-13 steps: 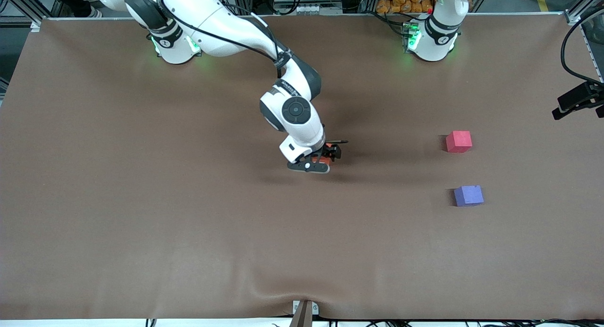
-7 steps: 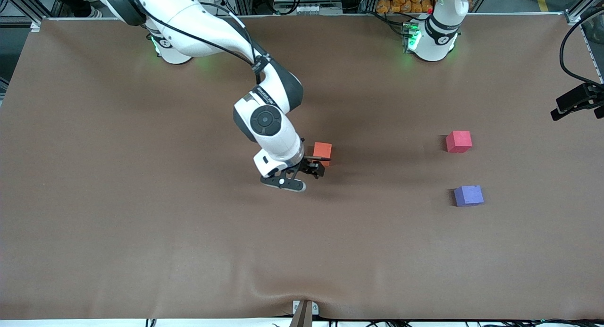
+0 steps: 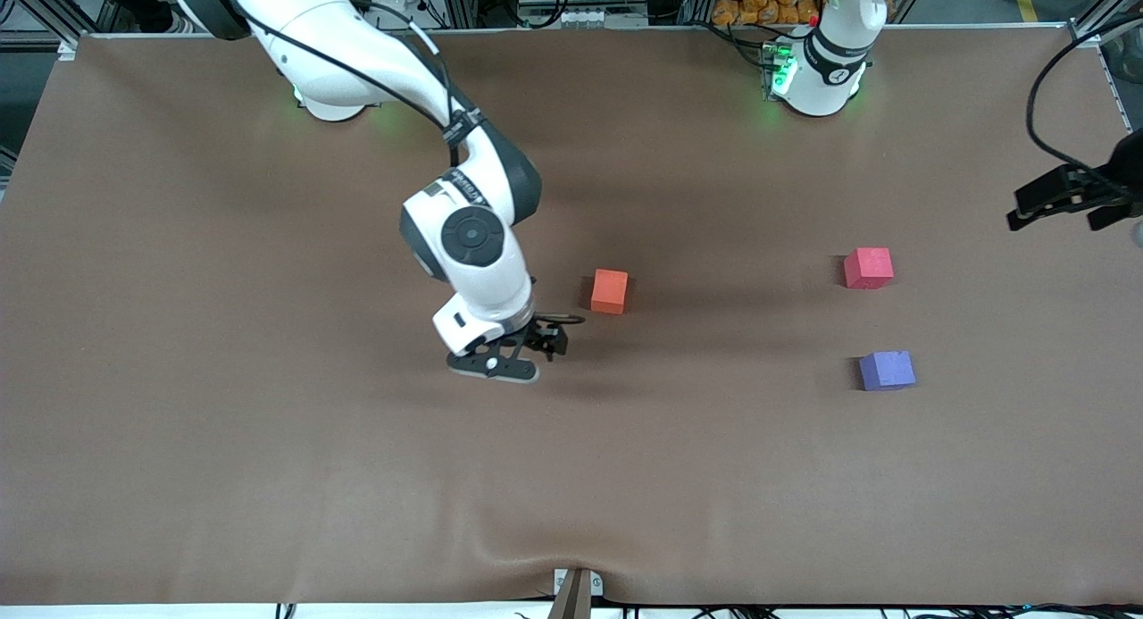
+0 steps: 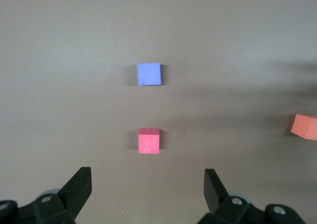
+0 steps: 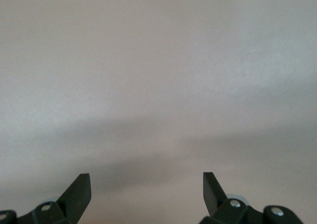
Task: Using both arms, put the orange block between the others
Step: 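Withdraw the right gripper while the left gripper reaches the orange cube, then grasp the orange cube with the left gripper while the right gripper rests, then carry the orange cube with the left gripper between pink and purple cubes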
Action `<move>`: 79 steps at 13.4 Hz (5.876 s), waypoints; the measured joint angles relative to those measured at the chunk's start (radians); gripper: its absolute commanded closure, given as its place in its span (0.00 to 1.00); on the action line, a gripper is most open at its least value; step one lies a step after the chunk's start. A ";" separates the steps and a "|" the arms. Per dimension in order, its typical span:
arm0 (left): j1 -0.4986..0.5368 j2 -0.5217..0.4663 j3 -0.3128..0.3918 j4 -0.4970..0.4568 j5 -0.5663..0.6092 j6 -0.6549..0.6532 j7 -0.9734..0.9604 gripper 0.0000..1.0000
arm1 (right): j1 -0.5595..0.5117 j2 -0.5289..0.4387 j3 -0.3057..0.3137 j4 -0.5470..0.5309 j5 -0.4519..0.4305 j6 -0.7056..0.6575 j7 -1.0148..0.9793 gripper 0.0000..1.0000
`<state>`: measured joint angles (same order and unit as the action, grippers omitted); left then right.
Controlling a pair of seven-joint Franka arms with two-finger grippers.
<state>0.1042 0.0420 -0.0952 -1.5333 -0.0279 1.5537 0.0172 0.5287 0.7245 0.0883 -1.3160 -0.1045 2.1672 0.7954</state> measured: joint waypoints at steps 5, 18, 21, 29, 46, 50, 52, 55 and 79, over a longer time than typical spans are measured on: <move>-0.076 0.069 -0.073 -0.003 -0.002 0.018 -0.197 0.00 | -0.093 -0.051 -0.004 -0.006 -0.002 -0.092 -0.183 0.00; -0.712 0.634 -0.088 0.099 0.074 0.521 -0.741 0.00 | -0.441 -0.398 -0.004 -0.310 0.021 -0.247 -0.735 0.00; -0.733 0.679 -0.087 0.104 0.099 0.525 -0.740 0.00 | -0.546 -0.457 -0.004 -0.320 0.083 -0.346 -0.866 0.00; -0.741 0.690 -0.083 0.010 0.137 0.530 -0.734 0.09 | -0.616 -0.619 0.002 -0.314 0.098 -0.499 -0.926 0.00; -0.421 0.350 -0.076 -0.231 0.137 0.477 -0.622 1.00 | -0.618 -0.636 0.005 -0.194 0.098 -0.654 -0.926 0.00; -0.167 0.202 -0.074 -0.474 0.137 0.485 -0.323 1.00 | -0.618 -0.635 0.005 -0.194 0.098 -0.654 -0.926 0.00; -0.078 0.190 -0.073 -0.515 0.137 0.495 -0.232 1.00 | -0.618 -0.635 0.004 -0.194 0.098 -0.654 -0.926 0.00; -0.006 0.200 -0.073 -0.540 0.137 0.530 -0.172 1.00 | -0.618 -0.635 0.004 -0.194 0.098 -0.654 -0.926 0.00; 0.074 0.367 -0.073 -0.568 0.206 0.758 -0.146 0.92 | -0.657 -0.645 0.001 -0.188 0.098 -0.674 -0.926 0.00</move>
<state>0.1781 0.4092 -0.1685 -2.1013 0.1781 2.3117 -0.1287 -0.1281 0.0792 0.0890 -1.5038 -0.0062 1.4931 -0.1302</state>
